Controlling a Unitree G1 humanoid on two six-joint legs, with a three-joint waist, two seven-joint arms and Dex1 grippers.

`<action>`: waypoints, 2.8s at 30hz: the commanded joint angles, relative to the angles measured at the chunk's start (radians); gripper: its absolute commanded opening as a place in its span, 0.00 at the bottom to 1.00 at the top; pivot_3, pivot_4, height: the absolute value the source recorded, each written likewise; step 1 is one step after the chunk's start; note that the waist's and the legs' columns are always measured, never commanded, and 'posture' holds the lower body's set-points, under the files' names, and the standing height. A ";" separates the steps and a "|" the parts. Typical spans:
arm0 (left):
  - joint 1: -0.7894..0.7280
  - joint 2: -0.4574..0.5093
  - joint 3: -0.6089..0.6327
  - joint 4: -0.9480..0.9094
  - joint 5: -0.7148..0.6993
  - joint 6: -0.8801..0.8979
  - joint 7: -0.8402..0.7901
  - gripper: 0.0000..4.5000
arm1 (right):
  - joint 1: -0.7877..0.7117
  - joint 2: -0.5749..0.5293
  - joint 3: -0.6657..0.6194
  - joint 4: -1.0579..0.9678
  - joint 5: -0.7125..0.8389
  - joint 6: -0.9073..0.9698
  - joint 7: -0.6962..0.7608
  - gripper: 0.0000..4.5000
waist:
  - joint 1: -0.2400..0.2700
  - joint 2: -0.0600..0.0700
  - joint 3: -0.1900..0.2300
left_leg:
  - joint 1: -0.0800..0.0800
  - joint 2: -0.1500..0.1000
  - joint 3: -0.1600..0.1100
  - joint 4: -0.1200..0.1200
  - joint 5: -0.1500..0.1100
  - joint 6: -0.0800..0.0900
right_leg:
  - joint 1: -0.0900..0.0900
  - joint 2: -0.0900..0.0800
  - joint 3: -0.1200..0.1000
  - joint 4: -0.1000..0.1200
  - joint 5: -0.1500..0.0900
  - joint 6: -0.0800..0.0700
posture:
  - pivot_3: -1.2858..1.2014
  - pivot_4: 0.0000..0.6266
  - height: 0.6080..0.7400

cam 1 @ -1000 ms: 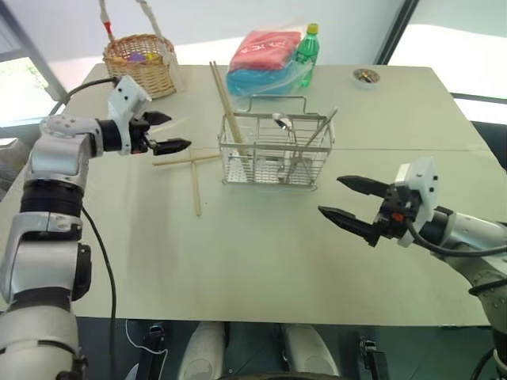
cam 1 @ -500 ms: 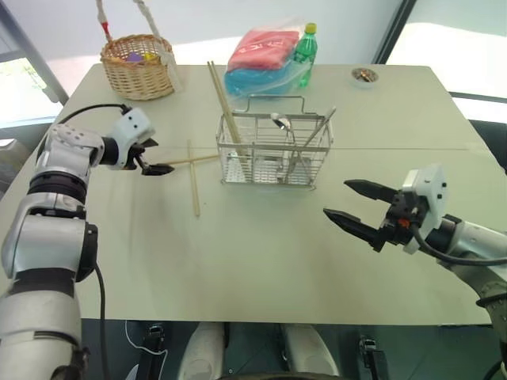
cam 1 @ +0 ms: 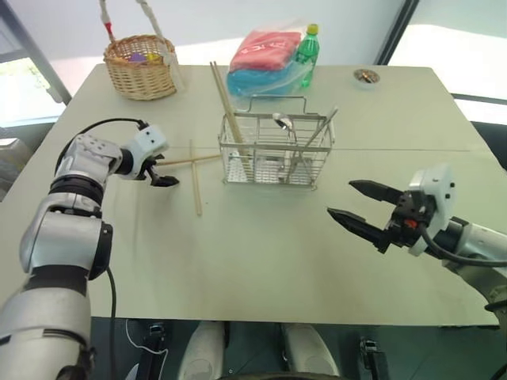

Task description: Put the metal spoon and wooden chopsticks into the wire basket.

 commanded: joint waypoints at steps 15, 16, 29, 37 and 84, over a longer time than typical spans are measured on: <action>-0.014 -0.007 0.050 -0.005 -0.018 0.040 -0.089 0.00 | -0.060 -0.012 -0.008 -0.035 0.041 0.025 -0.062 0.89 | -0.003 0.000 0.000 | 0.000 0.000 0.000 0.000 0.000 0.000 | 0.000 0.000 0.000 0.000 0.000 0.000 | 0.52 0.24 1.00; -0.013 -0.005 0.054 -0.010 -0.021 0.039 -0.102 0.00 | -0.065 -0.010 -0.003 -0.036 0.040 0.025 -0.065 0.89 | -0.003 0.000 0.000 | 0.000 0.000 0.000 0.000 0.000 0.000 | 0.000 0.000 0.000 0.000 0.000 0.000 | 0.52 0.24 1.00; 0.043 0.061 0.231 -0.221 -0.205 0.135 -0.139 0.00 | -0.054 0.000 0.019 -0.007 -0.001 -0.021 -0.033 0.89 | -0.020 0.000 0.000 | -0.001 0.002 0.000 0.000 0.000 0.000 | -0.001 0.000 0.000 0.000 0.000 0.000 | 0.52 0.24 1.00; 0.224 -0.075 0.464 -0.782 -0.420 0.280 0.227 0.00 | -0.055 0.010 0.037 0.021 -0.034 -0.059 0.000 0.89 | -0.020 0.000 0.000 | -0.001 0.004 -0.001 0.000 0.000 0.000 | -0.001 -0.001 0.000 0.000 0.000 0.000 | 0.52 0.24 1.00; 0.398 -0.432 0.271 -1.201 -0.587 0.397 0.492 0.00 | -0.026 0.022 -0.038 -0.019 0.031 -0.046 -0.064 0.89 | -0.018 0.000 0.000 | 0.003 0.001 0.000 0.002 0.000 0.000 | 0.005 0.000 0.000 -0.002 0.002 0.000 | 0.52 0.24 1.00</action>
